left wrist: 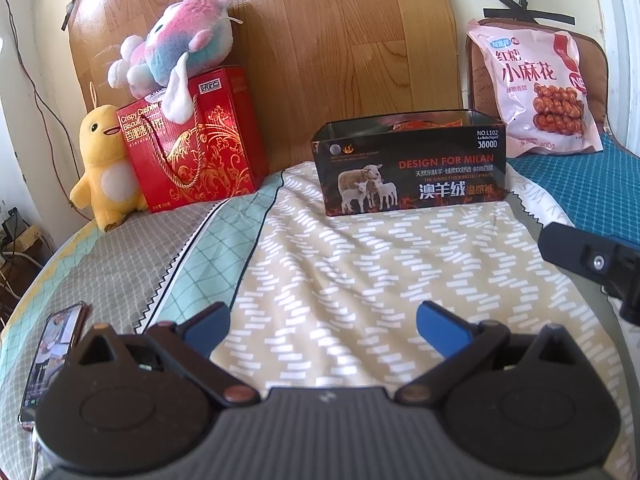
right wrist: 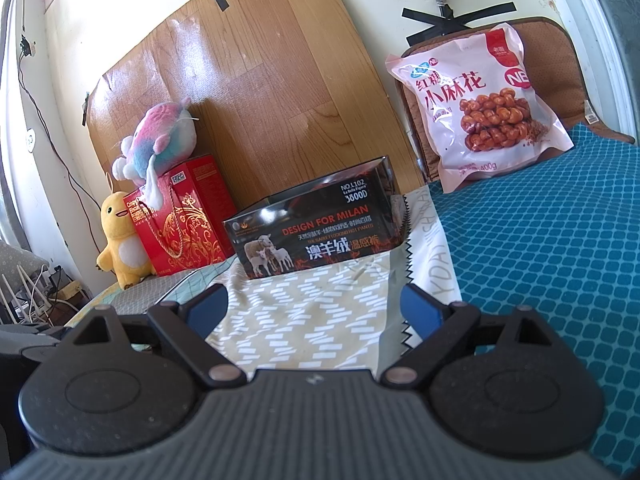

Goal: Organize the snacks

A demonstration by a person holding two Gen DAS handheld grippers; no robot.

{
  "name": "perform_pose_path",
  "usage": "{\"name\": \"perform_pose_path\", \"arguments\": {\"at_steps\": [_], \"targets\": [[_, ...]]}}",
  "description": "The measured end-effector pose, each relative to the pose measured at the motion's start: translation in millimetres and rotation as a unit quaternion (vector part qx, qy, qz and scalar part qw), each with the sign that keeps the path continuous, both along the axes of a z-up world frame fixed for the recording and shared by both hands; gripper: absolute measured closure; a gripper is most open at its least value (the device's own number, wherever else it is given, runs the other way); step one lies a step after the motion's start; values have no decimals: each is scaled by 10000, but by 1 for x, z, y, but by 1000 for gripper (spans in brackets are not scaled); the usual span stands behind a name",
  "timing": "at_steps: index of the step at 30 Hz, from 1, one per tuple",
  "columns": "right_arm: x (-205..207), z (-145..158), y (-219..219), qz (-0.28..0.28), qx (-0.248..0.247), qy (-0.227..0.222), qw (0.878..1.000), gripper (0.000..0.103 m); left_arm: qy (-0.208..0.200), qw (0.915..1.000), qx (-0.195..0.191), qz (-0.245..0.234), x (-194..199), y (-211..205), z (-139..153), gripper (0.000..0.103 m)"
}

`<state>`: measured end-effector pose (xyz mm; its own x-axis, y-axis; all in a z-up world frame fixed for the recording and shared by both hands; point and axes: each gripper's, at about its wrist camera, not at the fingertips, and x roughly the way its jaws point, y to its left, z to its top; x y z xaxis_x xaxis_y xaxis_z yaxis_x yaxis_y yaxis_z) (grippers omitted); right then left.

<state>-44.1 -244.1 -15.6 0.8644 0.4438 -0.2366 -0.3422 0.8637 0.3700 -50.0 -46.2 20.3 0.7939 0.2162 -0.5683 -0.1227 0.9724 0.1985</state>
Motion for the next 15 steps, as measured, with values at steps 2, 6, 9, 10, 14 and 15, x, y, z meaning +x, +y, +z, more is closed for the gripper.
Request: {"name": "perform_pose_path", "arguments": {"at_steps": [2, 6, 9, 10, 14, 15], "targets": [[0, 0, -1, 0, -1, -1, 10000, 8, 2, 10000, 0, -3, 0, 0, 0, 0], [0, 0, 0, 0, 5, -2, 10000, 8, 11, 10000, 0, -11, 0, 0, 0, 0], [0, 0, 0, 3, 2, -1, 10000, 8, 35, 10000, -20, -39, 1, -1, -1, 0], [0, 0, -1, 2, 2, -2, 10000, 8, 46, 10000, -38, -48, 1, -1, -1, 0], [0, -1, -1, -2, 2, 0, 10000, 8, 74, 9999, -105, -47, 2, 0, 0, 0], [0, -1, 0, -1, 2, -1, 10000, 8, 78, 9999, -118, -44, 2, 1, 0, 0]]}}
